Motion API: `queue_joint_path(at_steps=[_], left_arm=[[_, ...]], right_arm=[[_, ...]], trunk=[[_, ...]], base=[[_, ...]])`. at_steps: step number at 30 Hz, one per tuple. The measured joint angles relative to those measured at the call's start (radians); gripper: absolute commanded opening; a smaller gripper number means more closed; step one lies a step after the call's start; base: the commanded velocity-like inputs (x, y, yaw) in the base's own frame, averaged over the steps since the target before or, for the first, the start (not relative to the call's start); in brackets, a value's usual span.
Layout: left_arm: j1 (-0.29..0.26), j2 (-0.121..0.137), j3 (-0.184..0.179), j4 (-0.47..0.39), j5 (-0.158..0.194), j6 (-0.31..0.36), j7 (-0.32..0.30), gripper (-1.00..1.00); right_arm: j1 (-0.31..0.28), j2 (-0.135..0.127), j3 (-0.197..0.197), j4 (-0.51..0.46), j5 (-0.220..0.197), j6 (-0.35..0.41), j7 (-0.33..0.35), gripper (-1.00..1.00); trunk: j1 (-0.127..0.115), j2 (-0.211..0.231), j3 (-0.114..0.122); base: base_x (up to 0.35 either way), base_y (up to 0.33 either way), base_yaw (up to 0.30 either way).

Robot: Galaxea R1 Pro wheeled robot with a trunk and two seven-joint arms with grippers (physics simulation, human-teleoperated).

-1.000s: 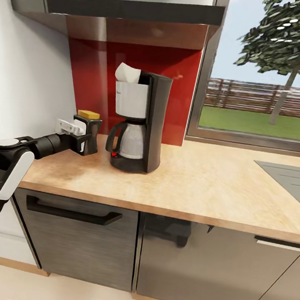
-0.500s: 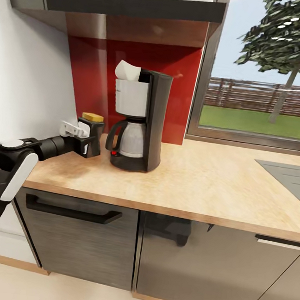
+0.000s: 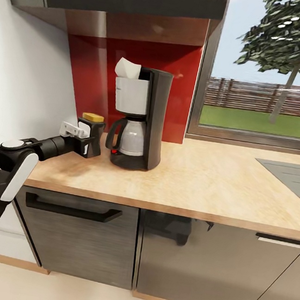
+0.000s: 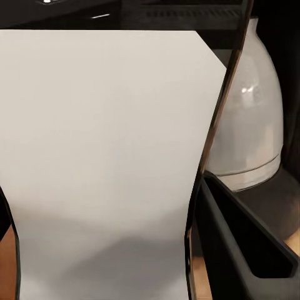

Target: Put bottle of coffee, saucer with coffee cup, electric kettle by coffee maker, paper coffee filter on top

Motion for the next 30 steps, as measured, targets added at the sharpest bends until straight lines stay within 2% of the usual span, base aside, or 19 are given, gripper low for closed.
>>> queue_joint_path(at_steps=[5,9,13,17,23,27,30], left_arm=[[0.0,0.0,0.0,0.0,0.0,0.0,0.0,-1.0],[0.0,0.0,0.0,0.0,0.0,0.0,0.0,-1.0],[0.0,0.0,0.0,0.0,0.0,0.0,0.0,-1.0],[0.0,0.0,0.0,0.0,0.0,0.0,0.0,-1.0],[0.0,0.0,0.0,-0.001,-0.001,0.0,0.0,-1.0],[0.0,0.0,0.0,-0.001,0.0,0.0,0.0,-1.0],[0.0,0.0,0.0,-0.001,0.0,0.0,0.0,-1.0]], right_arm=[[0.0,0.0,0.0,0.0,0.0,0.0,0.0,1.0],[0.0,0.0,0.0,0.0,0.0,0.0,0.0,1.0],[0.0,0.0,0.0,0.0,0.0,0.0,0.0,1.0],[0.0,0.0,0.0,0.0,0.0,0.0,0.0,1.0],[0.0,0.0,0.0,0.0,0.0,0.0,0.0,1.0],[0.0,0.0,0.0,0.0,0.0,0.0,0.0,1.0],[0.0,0.0,0.0,0.0,0.0,0.0,0.0,1.0]], trunk=[[0.019,-0.035,-0.016],[0.019,-0.035,-0.016],[0.034,-0.063,-0.028],[0.035,-0.063,-0.028],[0.057,-0.105,-0.047],[0.058,-0.105,-0.047],[0.069,-0.126,-0.056]], base=[[0.0,0.0,0.0],[0.0,0.0,0.0],[0.0,0.0,0.0],[0.0,0.0,0.0],[0.0,0.0,0.0],[0.0,0.0,0.0],[0.0,0.0,0.0]])
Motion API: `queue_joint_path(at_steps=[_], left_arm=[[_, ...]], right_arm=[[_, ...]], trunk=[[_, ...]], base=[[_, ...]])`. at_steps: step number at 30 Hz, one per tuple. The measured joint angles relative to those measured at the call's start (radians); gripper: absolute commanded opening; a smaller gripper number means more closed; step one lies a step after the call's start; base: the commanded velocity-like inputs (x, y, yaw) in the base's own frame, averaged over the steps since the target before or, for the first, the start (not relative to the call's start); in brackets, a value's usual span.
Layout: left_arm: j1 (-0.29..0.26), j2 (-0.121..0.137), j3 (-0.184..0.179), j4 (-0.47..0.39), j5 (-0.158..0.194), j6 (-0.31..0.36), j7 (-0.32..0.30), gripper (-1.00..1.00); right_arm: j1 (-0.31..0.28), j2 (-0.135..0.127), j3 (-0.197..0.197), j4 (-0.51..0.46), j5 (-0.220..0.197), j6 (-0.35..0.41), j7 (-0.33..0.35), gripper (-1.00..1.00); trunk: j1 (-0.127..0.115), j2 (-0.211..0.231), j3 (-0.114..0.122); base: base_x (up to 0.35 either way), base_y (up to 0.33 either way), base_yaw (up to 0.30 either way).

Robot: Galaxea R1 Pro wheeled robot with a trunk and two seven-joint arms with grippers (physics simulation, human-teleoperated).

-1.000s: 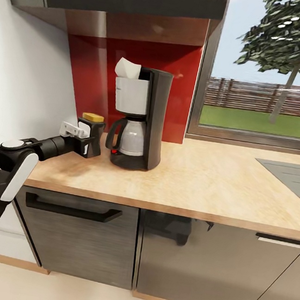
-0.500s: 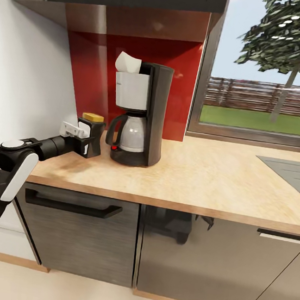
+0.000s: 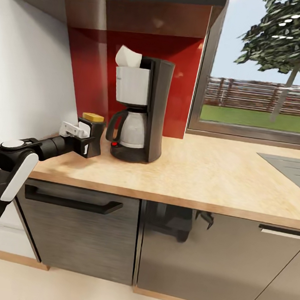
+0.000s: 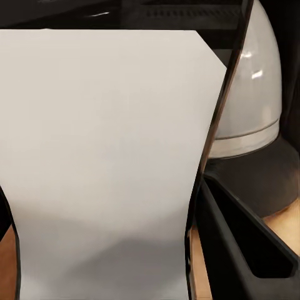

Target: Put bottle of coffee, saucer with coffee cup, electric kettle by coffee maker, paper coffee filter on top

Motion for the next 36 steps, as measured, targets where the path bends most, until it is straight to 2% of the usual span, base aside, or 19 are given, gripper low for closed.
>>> queue_joint_path(at_steps=[2,6,11,36], left_arm=[[0.0,0.0,0.0,0.001,0.0,0.0,0.0,-1.0],[0.0,0.0,0.0,0.001,0.0,0.0,0.0,-1.0],[0.0,0.0,0.0,0.001,0.0,0.0,0.0,-1.0],[0.0,0.0,0.0,0.001,0.002,0.0,0.0,-1.0]], right_arm=[[0.0,0.0,0.0,0.0,0.0,0.0,0.0,1.0],[0.0,0.0,0.0,0.0,0.0,0.0,0.0,1.0],[0.0,0.0,0.0,0.0,0.0,0.0,0.0,1.0],[0.0,0.0,0.0,0.0,0.0,0.0,0.0,1.0]], trunk=[[0.008,-0.014,-0.006],[0.008,-0.014,-0.006],[0.027,-0.049,-0.022],[0.027,-0.049,-0.022]], base=[[0.0,0.0,0.0],[0.0,0.0,0.0],[0.0,0.0,0.0],[0.004,0.004,0.0]])
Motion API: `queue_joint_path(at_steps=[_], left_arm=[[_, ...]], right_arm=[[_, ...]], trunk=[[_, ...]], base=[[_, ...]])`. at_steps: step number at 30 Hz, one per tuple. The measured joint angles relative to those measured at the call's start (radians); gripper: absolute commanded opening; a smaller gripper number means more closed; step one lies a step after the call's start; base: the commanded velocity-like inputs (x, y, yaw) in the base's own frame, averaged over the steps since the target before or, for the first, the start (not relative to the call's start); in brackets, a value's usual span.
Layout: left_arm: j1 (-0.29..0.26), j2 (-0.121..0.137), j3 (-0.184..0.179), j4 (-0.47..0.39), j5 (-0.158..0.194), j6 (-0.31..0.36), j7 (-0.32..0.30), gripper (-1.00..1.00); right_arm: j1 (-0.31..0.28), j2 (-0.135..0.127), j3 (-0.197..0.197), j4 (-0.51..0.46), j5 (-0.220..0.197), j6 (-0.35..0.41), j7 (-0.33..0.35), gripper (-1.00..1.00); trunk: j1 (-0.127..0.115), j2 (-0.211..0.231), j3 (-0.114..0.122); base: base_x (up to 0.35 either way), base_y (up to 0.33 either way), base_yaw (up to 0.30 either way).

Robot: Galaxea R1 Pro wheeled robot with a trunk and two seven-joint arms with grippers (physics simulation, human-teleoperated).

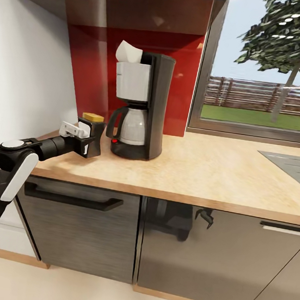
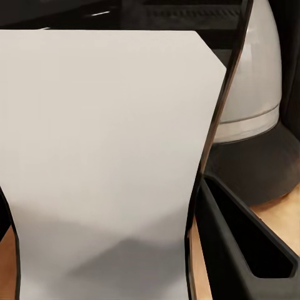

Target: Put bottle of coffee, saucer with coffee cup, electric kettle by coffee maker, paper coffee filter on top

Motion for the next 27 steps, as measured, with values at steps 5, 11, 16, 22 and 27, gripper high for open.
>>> queue_joint_path(at_steps=[5,11,16,22,27], left_arm=[[0.0,0.0,0.0,0.0,-0.001,0.0,0.0,-1.0],[0.0,0.0,0.0,0.0,-0.001,0.0,0.0,-1.0],[0.0,0.001,0.0,0.001,-0.001,0.0,0.0,-1.0],[0.0,0.001,0.0,0.002,-0.001,0.0,0.0,-1.0],[0.0,0.001,0.0,0.002,-0.001,0.0,0.0,-1.0]], right_arm=[[0.0,0.0,0.0,0.0,0.0,0.0,0.0,1.0],[0.0,0.0,0.0,0.0,0.0,0.0,0.0,1.0],[0.0,0.001,0.0,0.0,0.0,0.0,0.0,1.0],[0.0,0.001,0.0,0.0,0.0,0.0,0.0,1.0],[0.0,0.001,0.0,0.0,0.0,0.0,-0.001,1.0]], trunk=[[0.0,0.0,0.0],[0.0,0.0,0.0],[0.0,0.0,0.0],[0.0,0.0,-0.005],[0.0,0.0,-0.011]], base=[[0.032,0.031,0.0],[0.021,0.015,0.0],[0.049,0.027,0.0],[0.004,0.002,0.0],[0.0,0.0,0.0]])
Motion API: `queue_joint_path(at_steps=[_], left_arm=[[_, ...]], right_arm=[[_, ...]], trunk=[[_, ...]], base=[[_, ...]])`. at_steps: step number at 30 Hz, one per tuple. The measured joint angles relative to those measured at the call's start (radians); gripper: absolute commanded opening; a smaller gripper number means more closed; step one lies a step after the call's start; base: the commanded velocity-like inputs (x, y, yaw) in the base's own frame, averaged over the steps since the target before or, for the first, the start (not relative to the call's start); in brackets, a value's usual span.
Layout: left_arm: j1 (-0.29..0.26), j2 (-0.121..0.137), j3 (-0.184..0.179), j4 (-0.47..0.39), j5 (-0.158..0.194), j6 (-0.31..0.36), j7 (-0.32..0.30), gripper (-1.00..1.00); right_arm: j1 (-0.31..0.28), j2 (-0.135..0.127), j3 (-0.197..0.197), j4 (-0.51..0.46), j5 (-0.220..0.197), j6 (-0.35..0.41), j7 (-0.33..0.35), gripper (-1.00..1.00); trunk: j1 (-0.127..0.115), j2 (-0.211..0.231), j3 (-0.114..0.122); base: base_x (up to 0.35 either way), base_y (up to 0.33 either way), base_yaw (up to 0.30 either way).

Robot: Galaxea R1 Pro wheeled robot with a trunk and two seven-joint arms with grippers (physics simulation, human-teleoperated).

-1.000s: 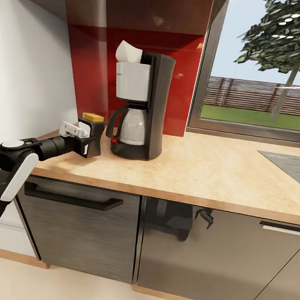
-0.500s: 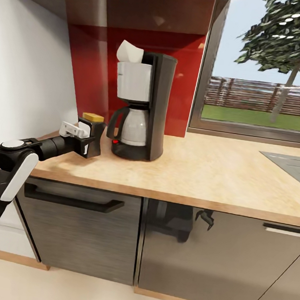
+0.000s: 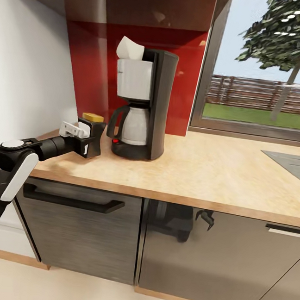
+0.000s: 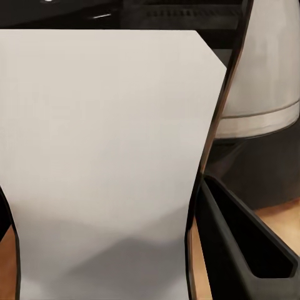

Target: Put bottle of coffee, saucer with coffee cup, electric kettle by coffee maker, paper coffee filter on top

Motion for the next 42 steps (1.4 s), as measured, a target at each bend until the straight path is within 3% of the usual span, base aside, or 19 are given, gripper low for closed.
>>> queue_joint_path(at_steps=[42], left_arm=[[-0.001,0.0,0.003,-0.01,0.001,-0.001,0.001,-1.0]], right_arm=[[0.0,-0.001,0.0,0.0,0.0,0.0,0.001,1.0]], trunk=[[0.0,0.0,-0.026]], base=[[0.0,0.0,0.0]])
